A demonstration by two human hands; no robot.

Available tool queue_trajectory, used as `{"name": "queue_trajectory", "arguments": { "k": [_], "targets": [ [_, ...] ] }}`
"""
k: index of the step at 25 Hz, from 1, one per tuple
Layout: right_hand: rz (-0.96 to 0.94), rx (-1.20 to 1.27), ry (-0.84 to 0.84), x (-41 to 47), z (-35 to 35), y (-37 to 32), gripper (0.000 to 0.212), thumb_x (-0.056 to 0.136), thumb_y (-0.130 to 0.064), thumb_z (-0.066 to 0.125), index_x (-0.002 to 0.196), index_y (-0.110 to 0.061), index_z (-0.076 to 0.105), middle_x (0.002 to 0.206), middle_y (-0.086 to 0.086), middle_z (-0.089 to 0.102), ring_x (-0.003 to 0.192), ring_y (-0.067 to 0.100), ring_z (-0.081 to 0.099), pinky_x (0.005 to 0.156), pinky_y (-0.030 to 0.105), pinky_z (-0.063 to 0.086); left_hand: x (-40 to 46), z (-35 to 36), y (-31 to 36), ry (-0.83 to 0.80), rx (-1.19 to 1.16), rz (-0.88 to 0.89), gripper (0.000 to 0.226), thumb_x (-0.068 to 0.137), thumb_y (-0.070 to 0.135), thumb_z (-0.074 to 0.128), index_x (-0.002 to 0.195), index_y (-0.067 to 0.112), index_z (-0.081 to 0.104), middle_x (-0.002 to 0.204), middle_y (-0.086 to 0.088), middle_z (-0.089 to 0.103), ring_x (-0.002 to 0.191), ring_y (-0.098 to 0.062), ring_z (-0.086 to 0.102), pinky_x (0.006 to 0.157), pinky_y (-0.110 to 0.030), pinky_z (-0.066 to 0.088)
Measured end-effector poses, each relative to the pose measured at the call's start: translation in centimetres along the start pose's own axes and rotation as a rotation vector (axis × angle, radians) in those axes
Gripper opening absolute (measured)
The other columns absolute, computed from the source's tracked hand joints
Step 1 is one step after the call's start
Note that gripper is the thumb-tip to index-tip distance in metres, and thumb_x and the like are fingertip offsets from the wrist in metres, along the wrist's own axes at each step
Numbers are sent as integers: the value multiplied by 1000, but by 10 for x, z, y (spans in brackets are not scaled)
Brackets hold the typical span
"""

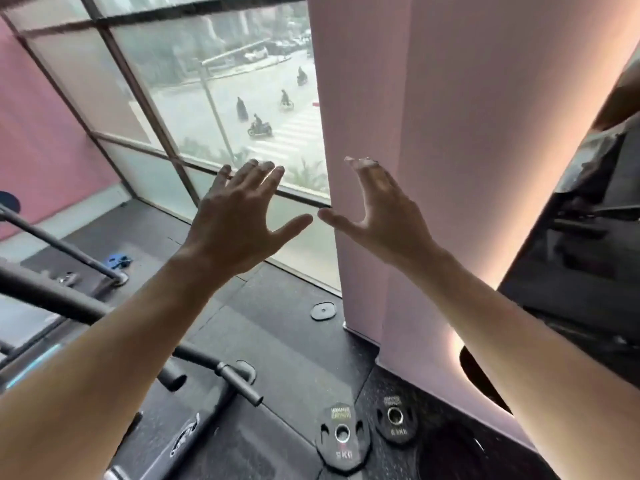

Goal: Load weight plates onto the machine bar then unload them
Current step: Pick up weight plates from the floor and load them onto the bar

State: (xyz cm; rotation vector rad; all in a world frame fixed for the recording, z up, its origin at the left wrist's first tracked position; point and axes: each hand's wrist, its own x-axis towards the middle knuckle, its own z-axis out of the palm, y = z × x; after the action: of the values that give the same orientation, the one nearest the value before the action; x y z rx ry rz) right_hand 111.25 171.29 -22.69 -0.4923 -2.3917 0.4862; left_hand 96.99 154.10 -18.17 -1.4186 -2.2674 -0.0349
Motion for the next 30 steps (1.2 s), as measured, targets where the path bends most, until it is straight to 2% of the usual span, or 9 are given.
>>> {"name": "queue_trajectory", "arguments": {
  "k": [6,10,14,19,25,30],
  "targets": [
    [135,-74,-145,-17,68,36,91,86,-75,49,154,-17,30,157,2,35,146,18,30,110,43,36,-3,107,-6,-149,-137,-16,97,88,80,23,153,10,34,158,-10,39,147,-26,34,121,-52,23],
    [241,-115,-262,-30,142,58,97,81,-82,44,154,-19,30,156,-2,35,145,15,30,108,43,39,-19,195,-15,-255,-267,-77,99,86,81,21,155,11,32,159,-8,36,149,-24,30,123,-49,19],
    [333,-166,-416,-65,250,97,93,85,-77,47,154,-16,29,156,0,35,147,15,28,108,44,38,-60,319,5,-475,-335,-126,101,85,81,13,154,10,33,159,-8,37,148,-24,30,122,-52,19],
    [452,-170,-624,-140,393,180,90,87,-71,52,155,-17,27,154,-1,36,145,17,28,105,45,39,-143,497,44,-715,-326,-235,97,83,77,12,151,12,36,153,-9,43,143,-27,36,116,-55,26],
    [485,-208,-853,-268,563,294,95,85,-74,51,156,-16,23,154,2,35,144,23,31,100,46,42,-262,711,110,-989,-363,-369,87,90,72,30,151,11,33,151,-13,42,139,-33,40,114,-56,29],
    [502,-320,-936,-359,664,362,102,82,-76,53,156,-15,18,151,8,36,136,32,37,95,50,45,-332,819,163,-1170,-302,-549,84,91,62,47,152,9,25,147,-14,39,132,-37,43,108,-60,34]
  ]
}}
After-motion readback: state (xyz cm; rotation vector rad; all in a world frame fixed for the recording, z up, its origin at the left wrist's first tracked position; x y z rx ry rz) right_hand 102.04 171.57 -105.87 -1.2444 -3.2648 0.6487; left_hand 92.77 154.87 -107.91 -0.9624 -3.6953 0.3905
